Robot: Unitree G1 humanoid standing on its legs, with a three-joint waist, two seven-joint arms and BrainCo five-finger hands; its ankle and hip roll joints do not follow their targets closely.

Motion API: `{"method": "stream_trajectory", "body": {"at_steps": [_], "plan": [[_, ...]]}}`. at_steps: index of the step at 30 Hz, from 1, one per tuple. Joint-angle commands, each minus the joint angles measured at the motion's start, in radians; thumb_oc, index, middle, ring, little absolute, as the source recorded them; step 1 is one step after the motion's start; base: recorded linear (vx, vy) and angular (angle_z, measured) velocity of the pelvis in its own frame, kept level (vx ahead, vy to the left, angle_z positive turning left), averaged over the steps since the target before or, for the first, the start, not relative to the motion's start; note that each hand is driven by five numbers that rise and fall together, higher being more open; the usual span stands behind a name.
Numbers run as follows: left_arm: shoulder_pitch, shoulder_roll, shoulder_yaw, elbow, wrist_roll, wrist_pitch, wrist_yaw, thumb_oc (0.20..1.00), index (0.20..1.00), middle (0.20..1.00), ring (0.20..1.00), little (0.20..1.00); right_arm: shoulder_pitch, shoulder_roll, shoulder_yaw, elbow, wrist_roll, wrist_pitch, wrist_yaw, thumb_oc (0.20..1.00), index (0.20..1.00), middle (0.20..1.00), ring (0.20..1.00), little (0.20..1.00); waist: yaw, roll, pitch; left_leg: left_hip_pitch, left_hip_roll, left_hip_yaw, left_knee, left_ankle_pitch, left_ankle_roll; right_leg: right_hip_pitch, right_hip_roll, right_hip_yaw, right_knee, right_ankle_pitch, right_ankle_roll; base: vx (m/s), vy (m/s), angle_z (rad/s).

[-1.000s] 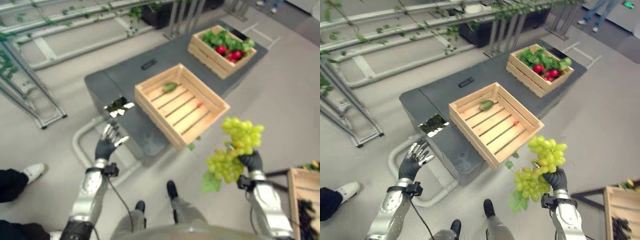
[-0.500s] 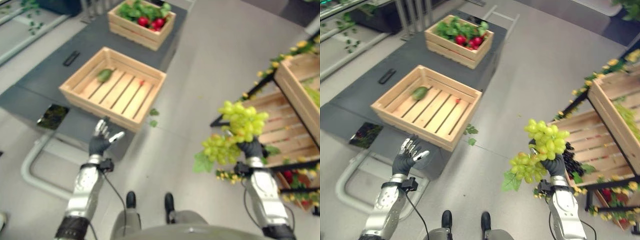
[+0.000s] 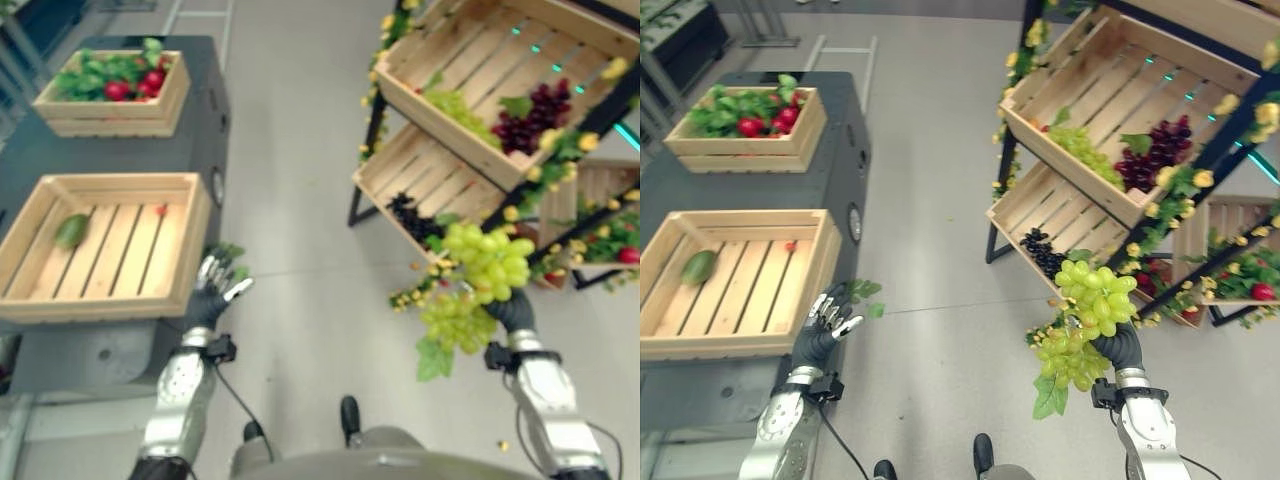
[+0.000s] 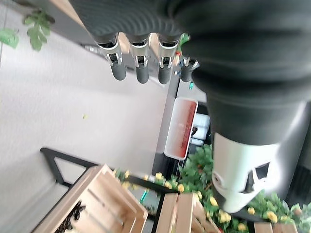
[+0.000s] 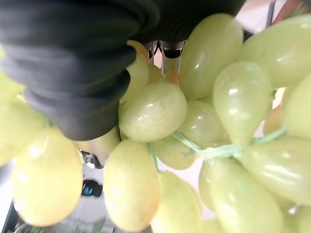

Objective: Pick up the fruits from the basket on one side to the basket on the other side

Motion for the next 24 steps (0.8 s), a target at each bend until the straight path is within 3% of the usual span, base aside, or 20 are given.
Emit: {"method": "stream_trajectory", "body": {"at_steps": [1, 2, 5, 6, 15, 24], "plan": [[-0.042, 0.013, 0.005, -0.045, -0.001, -0.041, -0.002, 1.0, 1.0, 1.0, 1.0, 1.0, -0.094, -0.03, -0.02, -0.07, -0.023, -0.065, -0.025, 0.2, 0.2, 0.2, 0.2, 0.2, 0.06, -0.014, -0.006, -0.097, -0.212, -0.209, 0.039, -0.075, 0.084, 0.049, 0.008, 0.064, -0.032, -0.104, 0.081, 0.04, -0.07, -0.55], [-0.044, 0.009, 0.005, -0.043, 0.002, -0.04, 0.0, 1.0, 1.0, 1.0, 1.0, 1.0, -0.106, -0.03, -0.019, -0.068, -0.019, -0.067, -0.026, 0.2, 0.2, 0.2, 0.2, 0.2, 0.067, -0.009, -0.015, -0.107, -0.225, -0.255, -0.008, -0.044, 0.087, 0.045, 0.023, 0.089, -0.036, -0.097, 0.082, 0.07, -0.073, -0.92], [-0.044, 0.006, -0.013, -0.025, 0.011, -0.039, -0.01, 1.0, 1.0, 1.0, 1.0, 1.0, -0.119, -0.047, -0.025, -0.072, -0.015, -0.07, -0.02, 0.2, 0.2, 0.2, 0.2, 0.2, 0.074, 0.012, -0.023, -0.091, -0.224, -0.3, -0.123, 0.015, 0.095, 0.037, 0.065, 0.116, -0.031, -0.093, 0.075, 0.06, -0.014, -0.75], [-0.041, 0.01, -0.016, -0.021, 0.011, -0.037, -0.011, 1.0, 1.0, 1.0, 1.0, 1.0, -0.12, -0.045, -0.025, -0.072, -0.005, -0.072, -0.016, 0.2, 0.2, 0.2, 0.2, 0.2, 0.072, 0.004, -0.027, -0.083, -0.246, -0.326, -0.11, 0.003, 0.104, 0.031, 0.064, 0.126, -0.024, -0.094, 0.077, 0.06, 0.015, -0.63], [-0.012, 0.029, -0.047, -0.032, 0.019, -0.011, -0.048, 1.0, 1.0, 1.0, 1.0, 1.0, -0.181, -0.121, -0.085, -0.112, 0.071, -0.069, -0.004, 0.2, 0.2, 0.2, 0.2, 0.2, 0.059, 0.006, -0.067, -0.016, -0.212, -0.291, -0.235, 0.024, 0.11, 0.021, 0.057, 0.133, -0.043, -0.097, 0.085, 0.04, 0.042, -0.05], [-0.014, 0.06, -0.117, -0.047, -0.007, 0.008, -0.063, 1.0, 1.0, 1.0, 1.0, 1.0, -0.371, -0.286, -0.045, -0.093, 0.17, -0.054, -0.028, 0.2, 0.2, 0.2, 0.2, 0.2, 0.072, -0.009, -0.053, -0.032, -0.201, -0.281, -0.266, 0.034, 0.109, -0.025, 0.041, 0.139, -0.055, -0.075, 0.102, -0.02, 0.029, -0.08]]}}
